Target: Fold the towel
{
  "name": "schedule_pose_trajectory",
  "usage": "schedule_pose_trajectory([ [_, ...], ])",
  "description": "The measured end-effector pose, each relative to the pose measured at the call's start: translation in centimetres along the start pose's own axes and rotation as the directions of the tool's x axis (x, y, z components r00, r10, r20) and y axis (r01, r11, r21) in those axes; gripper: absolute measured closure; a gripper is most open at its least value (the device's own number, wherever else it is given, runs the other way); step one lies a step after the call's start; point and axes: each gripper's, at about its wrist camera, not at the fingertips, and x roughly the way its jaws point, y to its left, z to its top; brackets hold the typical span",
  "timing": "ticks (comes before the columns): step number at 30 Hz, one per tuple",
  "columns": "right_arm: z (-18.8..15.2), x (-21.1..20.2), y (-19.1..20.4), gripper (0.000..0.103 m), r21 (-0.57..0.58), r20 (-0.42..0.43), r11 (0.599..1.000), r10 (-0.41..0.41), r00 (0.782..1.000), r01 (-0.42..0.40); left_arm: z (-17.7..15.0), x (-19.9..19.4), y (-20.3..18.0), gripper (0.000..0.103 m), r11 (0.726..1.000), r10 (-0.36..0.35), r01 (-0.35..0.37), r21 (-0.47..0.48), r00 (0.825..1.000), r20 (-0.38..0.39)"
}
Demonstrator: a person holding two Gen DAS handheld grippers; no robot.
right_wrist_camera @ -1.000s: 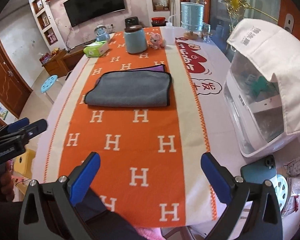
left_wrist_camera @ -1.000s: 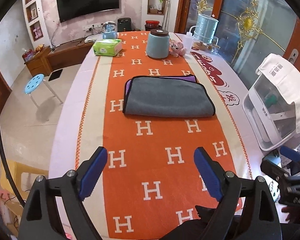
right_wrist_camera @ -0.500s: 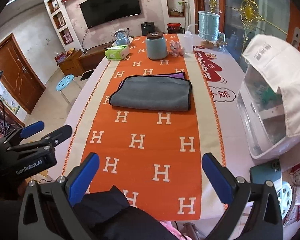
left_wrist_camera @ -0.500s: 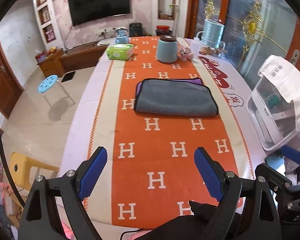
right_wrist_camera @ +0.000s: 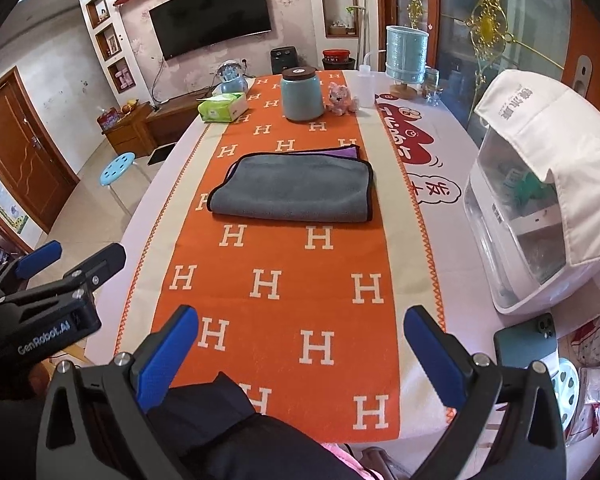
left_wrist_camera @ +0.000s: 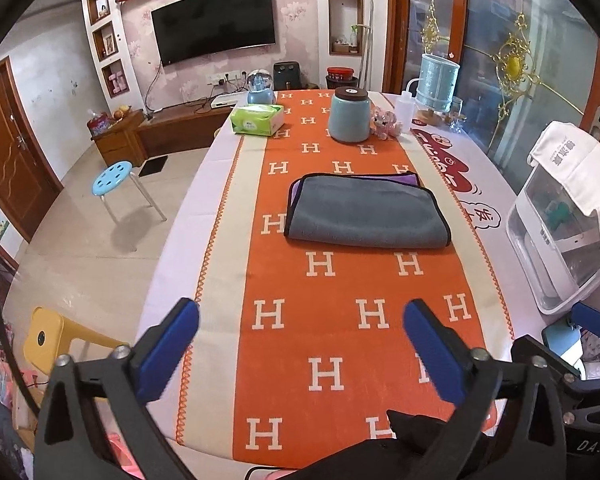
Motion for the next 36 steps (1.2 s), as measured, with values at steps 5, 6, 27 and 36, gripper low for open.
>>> schedule_pose_trajectory([
  [5, 0.4, 0.6, -0.1, 0.000, 0.002, -0.015, 1.000, 0.001, 1.000, -0.001, 0.5, 0.4, 0.0, 0.001, 1.000, 0.007, -0.007, -0.004, 1.000, 0.002],
  [6, 0.5, 0.7, -0.1, 0.000, 0.001, -0.014, 1.000, 0.000, 1.000, 0.000, 0.6, 0.5, 0.0, 0.001, 1.000, 0.008, -0.008, -0.003, 1.000, 0.003],
  [27, 1.1, 0.9, 0.1, 0.000, -0.009, -0.004, 1.000, 0.001, 1.000, -0.001, 1.4, 0.6, 0.1, 0.001, 1.000, 0.021, -0.021, 0.012, 1.000, 0.014],
  [36, 1.1, 0.9, 0.0, 0.000, -0.010, -0.006, 1.000, 0.002, 1.000, -0.002, 1.5, 0.6, 0.0, 0.001, 1.000, 0.023, -0.023, 0.011, 1.000, 0.015],
])
